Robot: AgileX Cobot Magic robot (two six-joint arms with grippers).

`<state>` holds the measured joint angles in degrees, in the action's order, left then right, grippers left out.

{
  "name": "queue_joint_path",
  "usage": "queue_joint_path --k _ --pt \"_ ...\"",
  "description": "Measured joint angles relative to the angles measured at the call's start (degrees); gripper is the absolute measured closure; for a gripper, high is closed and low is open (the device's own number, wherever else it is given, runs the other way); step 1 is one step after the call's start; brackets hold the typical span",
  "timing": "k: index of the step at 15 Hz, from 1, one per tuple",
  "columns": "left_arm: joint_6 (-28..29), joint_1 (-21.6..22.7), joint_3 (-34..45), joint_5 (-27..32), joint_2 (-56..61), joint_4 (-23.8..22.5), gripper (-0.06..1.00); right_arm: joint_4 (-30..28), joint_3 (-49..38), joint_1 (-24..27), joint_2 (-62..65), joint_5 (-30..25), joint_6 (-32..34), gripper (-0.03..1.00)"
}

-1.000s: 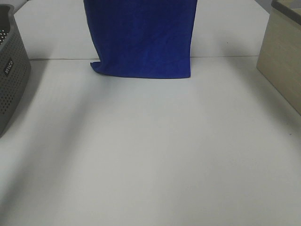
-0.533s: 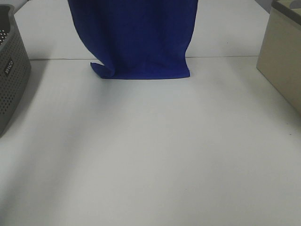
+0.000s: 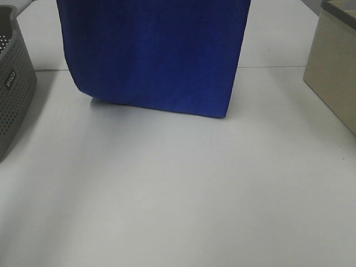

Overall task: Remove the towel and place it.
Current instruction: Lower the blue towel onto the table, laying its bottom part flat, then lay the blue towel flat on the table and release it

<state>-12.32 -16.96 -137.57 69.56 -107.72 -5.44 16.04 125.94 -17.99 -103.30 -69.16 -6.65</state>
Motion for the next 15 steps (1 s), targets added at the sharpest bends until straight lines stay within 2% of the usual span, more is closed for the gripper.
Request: queue_joint_path --k 3,7,13,14,15 --pt "0.00 -0.06 13.46 -0.06 7.79 2.06 0.94 1.38 -11.12 -0.06 6.36 0.11 -0.34 0.95" --pt "0.00 -0.11 28.82 -0.17 16.10 6.42 0.94 2.64 -21.08 -0.11 12.95 0.29 -0.40 0.95" --pt "-0.23 -0.57 46.87 -0.63 26.81 12.72 0.94 3.55 -40.68 -0.17 24.75 0.69 -0.40 0.95" --pt "-0.23 -0.57 54.09 -0.86 32.26 14.38 0.94 4.93 -46.87 -0.23 28.19 0.86 -0.40 0.95" --pt "-0.23 -0.57 57.64 -0.92 34.66 16.04 0.94 5.21 -49.85 -0.23 30.02 0.86 -0.40 0.95"
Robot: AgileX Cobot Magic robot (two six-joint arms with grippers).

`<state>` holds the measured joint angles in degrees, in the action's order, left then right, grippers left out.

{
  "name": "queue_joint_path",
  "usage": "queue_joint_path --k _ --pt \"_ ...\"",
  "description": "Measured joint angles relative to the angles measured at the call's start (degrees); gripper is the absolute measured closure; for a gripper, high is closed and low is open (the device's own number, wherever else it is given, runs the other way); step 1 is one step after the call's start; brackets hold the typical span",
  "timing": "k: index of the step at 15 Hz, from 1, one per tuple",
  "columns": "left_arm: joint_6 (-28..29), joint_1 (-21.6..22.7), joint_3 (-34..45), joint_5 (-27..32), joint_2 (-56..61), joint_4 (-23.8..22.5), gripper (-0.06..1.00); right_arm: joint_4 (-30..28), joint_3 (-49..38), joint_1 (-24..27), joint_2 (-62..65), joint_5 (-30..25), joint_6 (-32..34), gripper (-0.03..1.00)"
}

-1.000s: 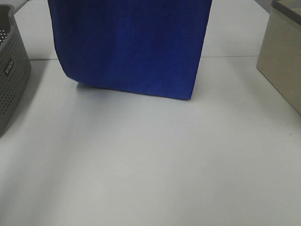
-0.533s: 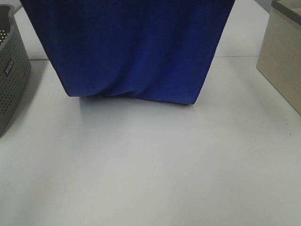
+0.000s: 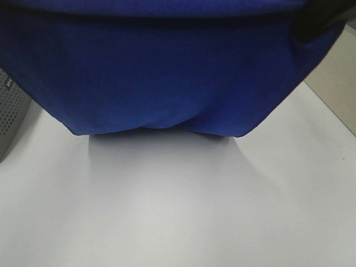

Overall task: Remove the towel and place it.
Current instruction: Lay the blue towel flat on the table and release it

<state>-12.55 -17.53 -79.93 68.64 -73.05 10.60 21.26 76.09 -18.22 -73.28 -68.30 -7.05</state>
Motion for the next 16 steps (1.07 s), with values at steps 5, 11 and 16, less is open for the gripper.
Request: queue_joint_path --k 5,11,16 --pt "-0.86 0.00 12.38 -0.52 9.00 6.30 0.94 0.86 -7.96 0.00 4.87 0.00 0.00 0.95" --pt "-2.58 0.00 26.24 -1.43 12.72 8.88 0.94 5.27 -19.19 0.00 7.51 0.06 0.00 0.95" --pt "-3.15 0.00 38.73 -1.72 12.83 12.55 0.94 9.63 -31.11 0.00 7.56 0.06 0.00 0.95"
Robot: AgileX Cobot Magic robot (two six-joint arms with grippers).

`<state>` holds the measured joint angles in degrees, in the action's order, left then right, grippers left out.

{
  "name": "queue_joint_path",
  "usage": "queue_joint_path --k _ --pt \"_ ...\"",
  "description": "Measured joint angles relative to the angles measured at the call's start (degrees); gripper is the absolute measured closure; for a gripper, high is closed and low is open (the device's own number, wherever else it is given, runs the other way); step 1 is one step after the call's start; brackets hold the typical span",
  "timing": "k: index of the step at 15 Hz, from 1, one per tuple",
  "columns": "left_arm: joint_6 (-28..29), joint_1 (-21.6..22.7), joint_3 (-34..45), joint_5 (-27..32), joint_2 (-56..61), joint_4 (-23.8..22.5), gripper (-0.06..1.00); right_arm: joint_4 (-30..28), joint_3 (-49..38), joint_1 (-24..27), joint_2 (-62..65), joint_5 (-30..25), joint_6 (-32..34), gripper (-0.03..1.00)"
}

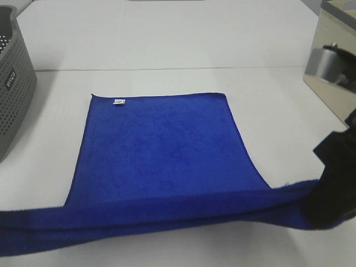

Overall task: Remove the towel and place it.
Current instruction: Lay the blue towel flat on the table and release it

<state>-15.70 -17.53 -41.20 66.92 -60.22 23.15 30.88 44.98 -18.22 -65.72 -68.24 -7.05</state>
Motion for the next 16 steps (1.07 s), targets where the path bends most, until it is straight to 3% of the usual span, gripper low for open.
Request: queue_joint_path --k 3,7,16 --pt "-1.03 0.00 6.36 0.00 0.11 2.58 0.94 2.46 -5.96 0.00 -2.18 0.00 0.00 0.95" --pt "-1.03 0.11 7.62 0.06 -2.64 2.81 0.94 4.01 -8.94 0.06 -10.20 0.11 -1.09 0.95" --pt "-1.03 0.29 7.56 -0.17 -27.10 4.07 0.94 5.10 -8.94 0.06 -30.48 0.34 -6.59 0.95"
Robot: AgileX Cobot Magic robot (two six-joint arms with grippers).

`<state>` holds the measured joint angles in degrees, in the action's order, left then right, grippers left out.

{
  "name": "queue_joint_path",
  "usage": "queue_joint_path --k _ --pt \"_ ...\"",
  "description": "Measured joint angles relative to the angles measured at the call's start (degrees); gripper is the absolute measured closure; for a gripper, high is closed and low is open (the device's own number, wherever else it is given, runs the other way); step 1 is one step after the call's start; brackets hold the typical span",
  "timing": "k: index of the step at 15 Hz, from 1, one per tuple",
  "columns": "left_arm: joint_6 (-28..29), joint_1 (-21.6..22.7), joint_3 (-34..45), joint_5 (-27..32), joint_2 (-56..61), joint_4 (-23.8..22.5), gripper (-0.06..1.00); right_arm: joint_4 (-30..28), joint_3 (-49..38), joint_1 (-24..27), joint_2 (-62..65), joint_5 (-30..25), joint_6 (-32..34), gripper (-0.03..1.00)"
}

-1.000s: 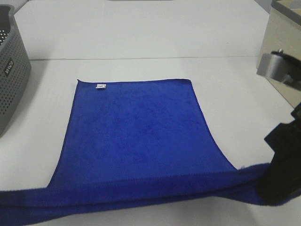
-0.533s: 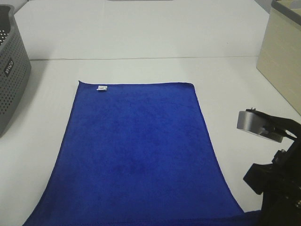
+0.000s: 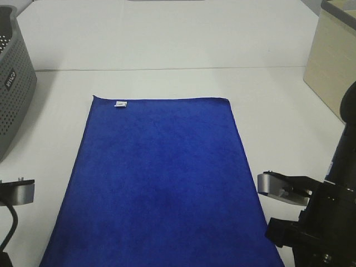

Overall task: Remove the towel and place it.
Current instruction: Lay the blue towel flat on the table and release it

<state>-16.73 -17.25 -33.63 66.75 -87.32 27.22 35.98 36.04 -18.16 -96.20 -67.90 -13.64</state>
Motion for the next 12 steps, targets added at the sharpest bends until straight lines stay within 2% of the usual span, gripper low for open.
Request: queue_joint_path --k 6,12 --pt "-0.74 0.17 -0.06 -1.49 -9.97 1.38 0.94 0.34 0.06 0.00 -10.03 0.34 -2.86 0.95" --pt "-1.49 0.23 -2.23 -1.60 -15.70 1.32 0.94 0.34 0.06 0.06 -11.29 1.95 -3.90 0.95"
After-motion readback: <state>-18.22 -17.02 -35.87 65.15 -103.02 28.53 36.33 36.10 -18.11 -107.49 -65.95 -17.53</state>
